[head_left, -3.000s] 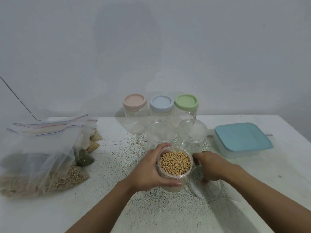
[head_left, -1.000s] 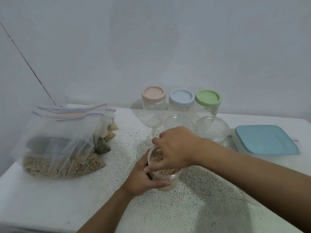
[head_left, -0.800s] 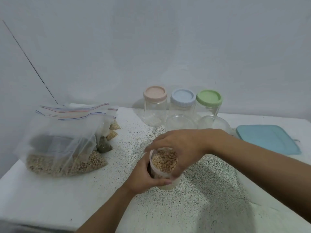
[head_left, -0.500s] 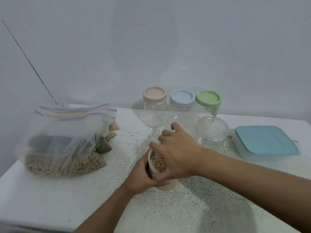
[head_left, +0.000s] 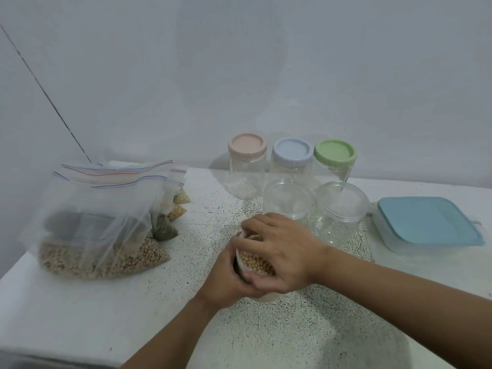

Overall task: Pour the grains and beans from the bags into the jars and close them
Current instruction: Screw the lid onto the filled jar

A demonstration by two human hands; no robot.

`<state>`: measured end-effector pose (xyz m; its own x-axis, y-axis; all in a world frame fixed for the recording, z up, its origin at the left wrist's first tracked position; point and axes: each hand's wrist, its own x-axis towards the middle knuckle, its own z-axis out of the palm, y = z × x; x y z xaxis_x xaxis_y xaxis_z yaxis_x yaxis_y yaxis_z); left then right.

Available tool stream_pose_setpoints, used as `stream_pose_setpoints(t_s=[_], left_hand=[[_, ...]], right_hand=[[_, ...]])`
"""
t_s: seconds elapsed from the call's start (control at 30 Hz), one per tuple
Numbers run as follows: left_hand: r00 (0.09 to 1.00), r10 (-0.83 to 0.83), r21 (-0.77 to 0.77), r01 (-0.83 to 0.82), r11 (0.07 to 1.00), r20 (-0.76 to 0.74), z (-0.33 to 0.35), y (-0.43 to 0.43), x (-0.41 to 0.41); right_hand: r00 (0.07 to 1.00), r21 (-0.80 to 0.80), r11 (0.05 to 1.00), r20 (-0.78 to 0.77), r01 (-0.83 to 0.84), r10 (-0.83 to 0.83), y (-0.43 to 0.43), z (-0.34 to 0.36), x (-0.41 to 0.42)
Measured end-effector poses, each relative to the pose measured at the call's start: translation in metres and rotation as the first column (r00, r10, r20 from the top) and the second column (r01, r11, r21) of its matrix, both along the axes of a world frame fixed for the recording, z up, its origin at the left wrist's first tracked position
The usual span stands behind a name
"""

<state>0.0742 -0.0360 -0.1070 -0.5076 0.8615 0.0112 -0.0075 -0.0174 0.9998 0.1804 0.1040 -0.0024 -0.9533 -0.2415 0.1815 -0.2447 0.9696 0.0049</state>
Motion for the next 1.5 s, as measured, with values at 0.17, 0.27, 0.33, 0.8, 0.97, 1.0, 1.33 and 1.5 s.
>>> stream_pose_setpoints(t_s=[0.17,0.27,0.33,0.8,0.97,1.0,1.33,1.5], left_hand=[[0.999,-0.013,0.043,0.011,0.999,0.038,-0.001,0.001,0.001],[1.0,-0.014,0.062,0.012,0.998,0.021,-0.002,0.001,0.001],[1.0,-0.02,0.069,0.022,0.997,-0.017,-0.003,0.0,0.0],[0.964,0.079,-0.045,-0.093,0.995,-0.253,0.035,-0.021,-0.015],[0.947,0.158,-0.034,-0.174,0.984,-0.281,0.034,-0.013,-0.036],[0.948,0.162,-0.036,-0.178,0.983,-0.274,0.034,-0.011,-0.039],[0.987,0.129,-0.098,-0.138,0.986,-0.095,0.036,0.014,-0.089],[0.992,0.029,-0.121,-0.044,0.992,-0.123,0.034,0.027,-0.104]], right_hand=[[0.993,-0.003,0.994,-0.035,0.111,-0.111,-0.009,-0.004,0.004],[0.984,-0.014,0.985,-0.034,0.172,-0.173,-0.013,-0.005,0.005],[0.976,-0.035,0.977,-0.039,0.211,-0.212,-0.017,-0.006,0.005],[0.996,-0.136,0.988,0.058,0.075,-0.068,0.009,0.011,0.001],[0.986,-0.182,0.973,-0.052,0.144,-0.156,0.006,0.002,-0.015],[0.985,-0.203,0.967,-0.052,0.151,-0.165,0.006,0.002,-0.019],[0.957,-0.214,0.937,-0.032,0.277,-0.29,0.034,0.007,-0.058],[0.933,-0.219,0.919,-0.083,0.326,-0.351,0.041,0.003,-0.063]])
